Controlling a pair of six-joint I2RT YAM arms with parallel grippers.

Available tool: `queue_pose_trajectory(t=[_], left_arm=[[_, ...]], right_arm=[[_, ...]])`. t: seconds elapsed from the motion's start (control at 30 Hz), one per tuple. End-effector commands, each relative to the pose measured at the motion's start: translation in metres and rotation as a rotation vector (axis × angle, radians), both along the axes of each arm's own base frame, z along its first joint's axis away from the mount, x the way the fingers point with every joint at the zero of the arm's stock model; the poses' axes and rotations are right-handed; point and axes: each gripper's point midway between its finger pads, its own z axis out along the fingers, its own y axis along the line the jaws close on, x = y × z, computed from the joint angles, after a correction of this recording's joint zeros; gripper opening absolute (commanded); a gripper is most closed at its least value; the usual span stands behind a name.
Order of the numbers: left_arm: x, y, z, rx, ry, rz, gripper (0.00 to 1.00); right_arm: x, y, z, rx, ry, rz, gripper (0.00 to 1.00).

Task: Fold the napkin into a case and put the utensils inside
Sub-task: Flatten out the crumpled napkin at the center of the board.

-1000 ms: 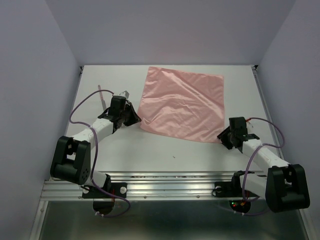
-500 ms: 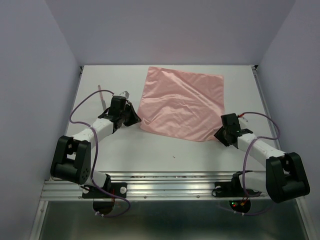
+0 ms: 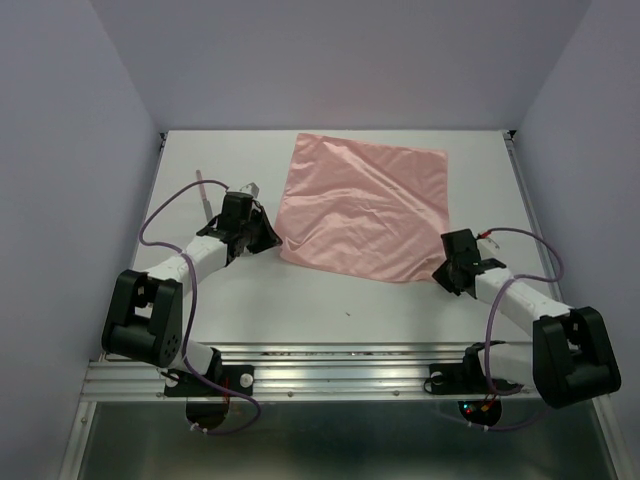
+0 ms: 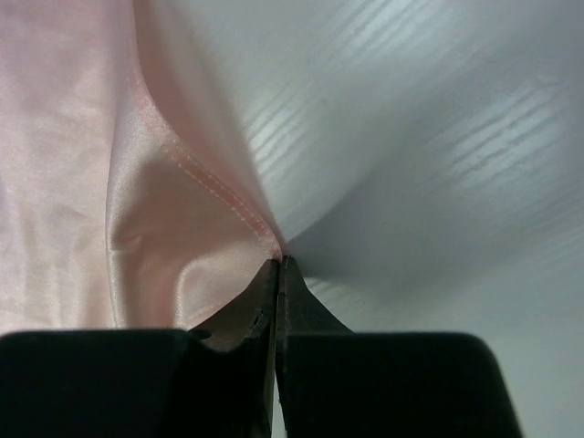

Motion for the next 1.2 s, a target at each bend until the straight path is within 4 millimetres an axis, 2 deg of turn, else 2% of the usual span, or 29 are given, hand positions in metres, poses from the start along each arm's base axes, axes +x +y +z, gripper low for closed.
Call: queue_pose_trajectory(t=[0.0,0.03,0.17,0.3,0.37,0.4,0.43,0.47,0.53,0.57,0.6,0.67,0.73,0.87,0.97,1.17], left_arm=[[0.010,-0.003,0.020,0.009,-0.047,-0.021,0.00],[0.011,-0.003,0.025,0.007,-0.058,-0.022,0.00],[0.011,-0.001,0.031,0.013,-0.067,-0.017,0.00],[0.002,0.001,0.016,0.018,-0.030,-0.010,0.00],[-0.001,0.002,0.007,0.022,-0.010,-0.011,0.00],[-0.001,0.002,0.006,0.019,-0.008,-0.007,0.00],[-0.001,0.001,0.004,0.019,0.001,-0.006,0.00],[-0.001,-0.001,0.004,0.010,0.002,-0.015,0.00],[-0.001,-0.003,0.003,0.004,0.006,-0.020,0.00],[0.000,-0.006,0.005,0.003,0.001,-0.028,0.00],[0.000,-0.006,0.004,0.004,0.002,-0.029,0.00],[0.002,-0.006,0.005,0.007,-0.002,-0.034,0.00],[0.003,-0.007,0.006,0.008,-0.006,-0.040,0.00],[0.004,-0.007,0.009,0.011,-0.013,-0.042,0.00],[0.003,-0.006,0.006,0.014,-0.008,-0.042,0.00],[0.004,-0.008,0.005,0.013,-0.005,-0.050,0.00]], right_arm=[[-0.016,-0.016,0.013,-0.083,0.037,-0.020,0.01],[-0.009,-0.017,0.029,-0.088,-0.009,-0.027,0.01],[-0.003,-0.027,0.063,-0.130,-0.073,-0.054,0.01],[-0.018,-0.027,0.061,-0.120,-0.027,-0.052,0.01],[-0.023,-0.016,0.051,-0.061,-0.006,-0.020,0.01],[-0.029,-0.013,0.039,-0.045,0.024,-0.009,0.02],[-0.032,-0.009,0.032,-0.025,0.044,-0.004,0.09],[-0.037,-0.004,0.022,0.000,0.076,0.004,0.31],[-0.039,-0.002,0.014,0.015,0.085,-0.002,0.40],[-0.038,-0.001,0.012,0.018,0.084,0.000,0.51],[-0.034,0.000,0.011,0.021,0.071,0.005,0.56],[-0.030,0.004,0.006,0.008,0.093,0.077,0.66],[-0.023,0.004,0.007,-0.015,0.111,0.102,0.67],[-0.022,0.003,-0.002,-0.033,0.157,0.112,0.63],[-0.020,-0.004,-0.004,-0.068,0.152,0.093,0.61],[-0.015,-0.003,-0.005,-0.058,0.133,0.059,0.55]])
